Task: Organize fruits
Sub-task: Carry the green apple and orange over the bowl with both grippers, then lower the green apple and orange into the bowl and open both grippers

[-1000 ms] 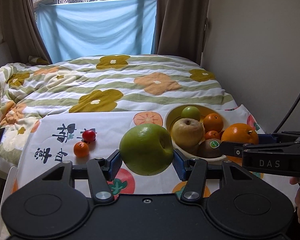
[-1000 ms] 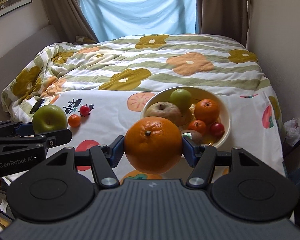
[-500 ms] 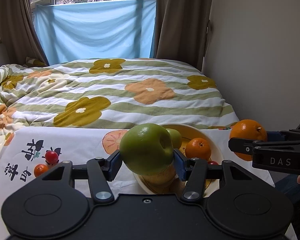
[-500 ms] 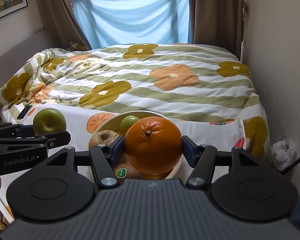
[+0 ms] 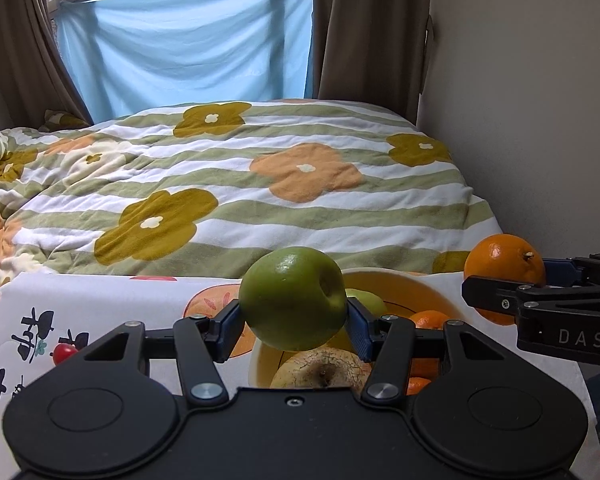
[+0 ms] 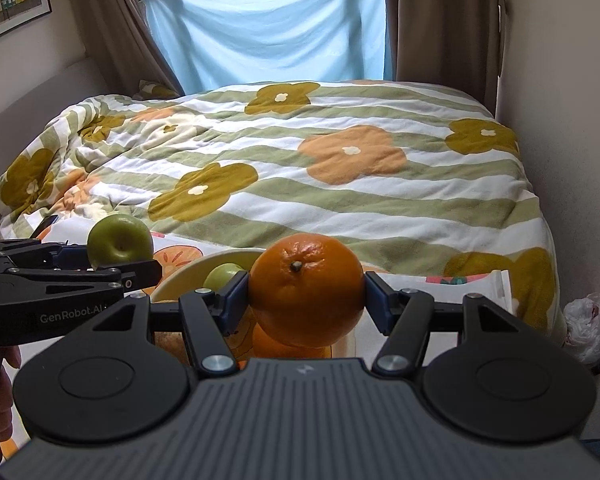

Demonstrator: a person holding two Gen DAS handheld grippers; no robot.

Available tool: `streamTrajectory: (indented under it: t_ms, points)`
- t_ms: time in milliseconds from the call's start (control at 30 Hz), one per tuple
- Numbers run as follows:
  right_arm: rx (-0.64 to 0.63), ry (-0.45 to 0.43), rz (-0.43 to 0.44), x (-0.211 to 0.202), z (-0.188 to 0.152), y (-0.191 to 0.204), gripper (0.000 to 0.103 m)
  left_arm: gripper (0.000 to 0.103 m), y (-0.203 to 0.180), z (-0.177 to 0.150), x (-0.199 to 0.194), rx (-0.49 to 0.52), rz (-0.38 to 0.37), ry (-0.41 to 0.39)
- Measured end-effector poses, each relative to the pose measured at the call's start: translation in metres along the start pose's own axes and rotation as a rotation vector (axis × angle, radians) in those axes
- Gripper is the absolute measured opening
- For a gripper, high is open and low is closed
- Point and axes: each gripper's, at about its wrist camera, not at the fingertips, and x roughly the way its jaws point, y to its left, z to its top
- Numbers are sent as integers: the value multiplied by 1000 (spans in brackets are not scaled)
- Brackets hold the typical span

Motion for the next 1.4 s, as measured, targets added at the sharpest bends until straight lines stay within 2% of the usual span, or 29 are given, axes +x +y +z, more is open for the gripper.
streamTrajectory:
  t_ms: [367,800,833,867,933,1400]
  points:
    - [9,33,14,36,3,-8,76,59,3,-2,42,4,2,91]
    - [7,37,24,49,4,-5,76,58,2,-1,46,24,-26,93]
    - [6,37,25,50,4,-4,76,62,-1,-2,44,40,-25,89]
    - [4,38,26,50,4,-3,76,74,-2,-3,41,54,-18,84]
    - [2,39,27,51,4,-1,76,88,-4,-5,33,66,-15,56]
    - [-10,53,43,71,7,3,76,91,11,-15,11,16,-3,80]
